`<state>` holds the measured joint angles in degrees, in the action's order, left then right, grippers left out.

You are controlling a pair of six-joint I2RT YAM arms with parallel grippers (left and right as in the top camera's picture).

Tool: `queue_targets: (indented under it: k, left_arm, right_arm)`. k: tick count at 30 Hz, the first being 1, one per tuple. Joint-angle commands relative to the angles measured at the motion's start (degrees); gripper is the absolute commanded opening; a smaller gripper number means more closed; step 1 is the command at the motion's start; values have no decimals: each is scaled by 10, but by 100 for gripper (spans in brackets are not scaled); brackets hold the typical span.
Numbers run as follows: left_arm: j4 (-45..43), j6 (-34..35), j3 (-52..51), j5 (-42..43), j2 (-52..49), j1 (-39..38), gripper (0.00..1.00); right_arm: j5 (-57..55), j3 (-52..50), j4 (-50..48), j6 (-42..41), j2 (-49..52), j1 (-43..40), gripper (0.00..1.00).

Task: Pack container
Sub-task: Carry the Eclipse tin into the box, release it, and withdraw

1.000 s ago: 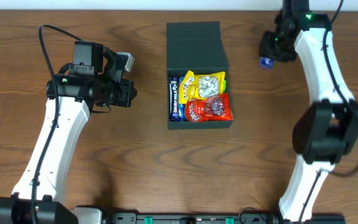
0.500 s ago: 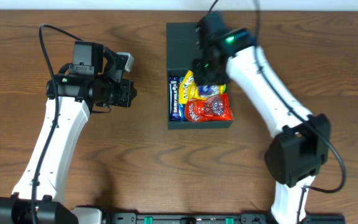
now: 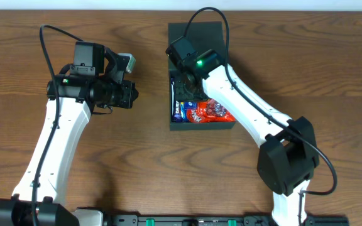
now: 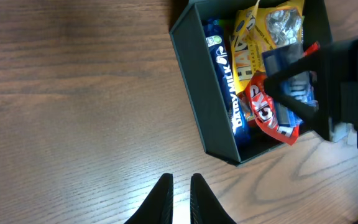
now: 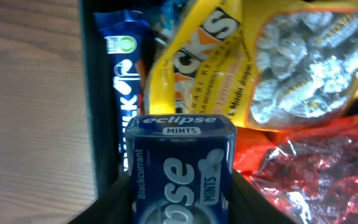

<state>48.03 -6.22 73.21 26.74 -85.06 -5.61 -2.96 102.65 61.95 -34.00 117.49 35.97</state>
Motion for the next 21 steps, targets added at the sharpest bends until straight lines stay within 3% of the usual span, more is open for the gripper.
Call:
queue_targets:
  k: [1, 4, 8, 9, 12, 13, 14, 15, 21]
  left_arm:
    - [1, 0, -3, -2, 10, 4, 12]
    - [-4, 0, -3, -2, 10, 4, 12]
    - [-15, 0, -3, 5, 10, 4, 11]
    - [-15, 0, -3, 8, 10, 4, 6]
    - [-23, 0, -3, 8, 10, 4, 6]
    - [-30, 0, -3, 13, 10, 4, 6]
    - [-40, 0, -3, 19, 10, 4, 6]
    - [-50, 1, -3, 22, 10, 4, 6]
    - [-162, 37, -3, -2, -17, 4, 6]
  right_arm:
    - [-15, -2, 2, -11, -2, 4, 58]
    - [-14, -2, 2, -11, -2, 3, 63]
    - [-15, -2, 1, -11, -6, 0, 60]
    - [-15, -2, 0, -11, -9, -5, 59]
    - [-15, -2, -6, -5, -23, -31, 43]
    - [-15, -2, -13, 14, -28, -45, 30]
    - [-16, -2, -17, 34, -30, -58, 11]
    - [-16, -2, -20, 47, -31, -71, 2]
    - [-12, -2, -31, 54, -31, -188, 2]
